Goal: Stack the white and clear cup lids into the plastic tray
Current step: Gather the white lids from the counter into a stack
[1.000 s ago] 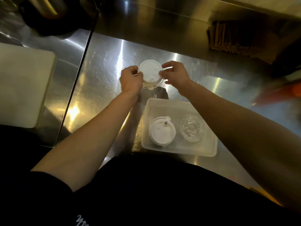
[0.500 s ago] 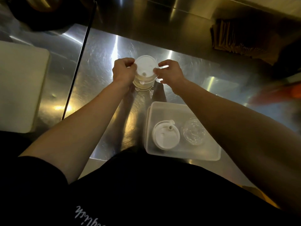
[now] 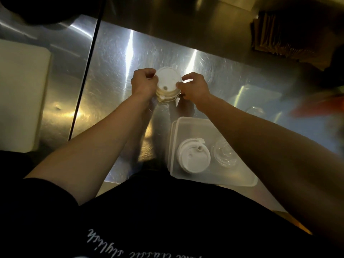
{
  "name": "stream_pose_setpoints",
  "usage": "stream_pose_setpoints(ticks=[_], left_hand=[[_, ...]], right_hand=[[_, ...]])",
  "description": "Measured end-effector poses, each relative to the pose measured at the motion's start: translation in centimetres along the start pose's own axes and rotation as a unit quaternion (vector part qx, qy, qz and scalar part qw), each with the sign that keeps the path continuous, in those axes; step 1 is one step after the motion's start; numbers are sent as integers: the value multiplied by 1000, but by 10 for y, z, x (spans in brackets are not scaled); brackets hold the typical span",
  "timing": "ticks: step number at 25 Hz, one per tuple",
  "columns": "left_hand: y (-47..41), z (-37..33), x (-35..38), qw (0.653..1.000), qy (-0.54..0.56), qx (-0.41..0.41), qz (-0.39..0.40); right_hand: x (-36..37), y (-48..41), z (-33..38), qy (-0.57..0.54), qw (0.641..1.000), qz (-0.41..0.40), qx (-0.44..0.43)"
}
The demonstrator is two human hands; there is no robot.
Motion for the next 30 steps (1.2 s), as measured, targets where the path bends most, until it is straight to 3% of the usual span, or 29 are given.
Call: stream_pose_setpoints(ticks=[17,30], left_hand=[[-1,8,5,999,-33,22,-1],[4,14,11,998,-50,35,-10]], right_hand=[[7,5,-11,-10,1000,-4,24],[1,5,-9,37,999,-19,-16]])
Point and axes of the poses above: each hand's wrist, its own y-axis away from the middle knuckle, its own x-axis out of the palm, z = x × y, the point moved 4 cm from there along -y, towards the middle knuckle, and after that the axes turned 10 degrees about -x, right-handed, at the moved point
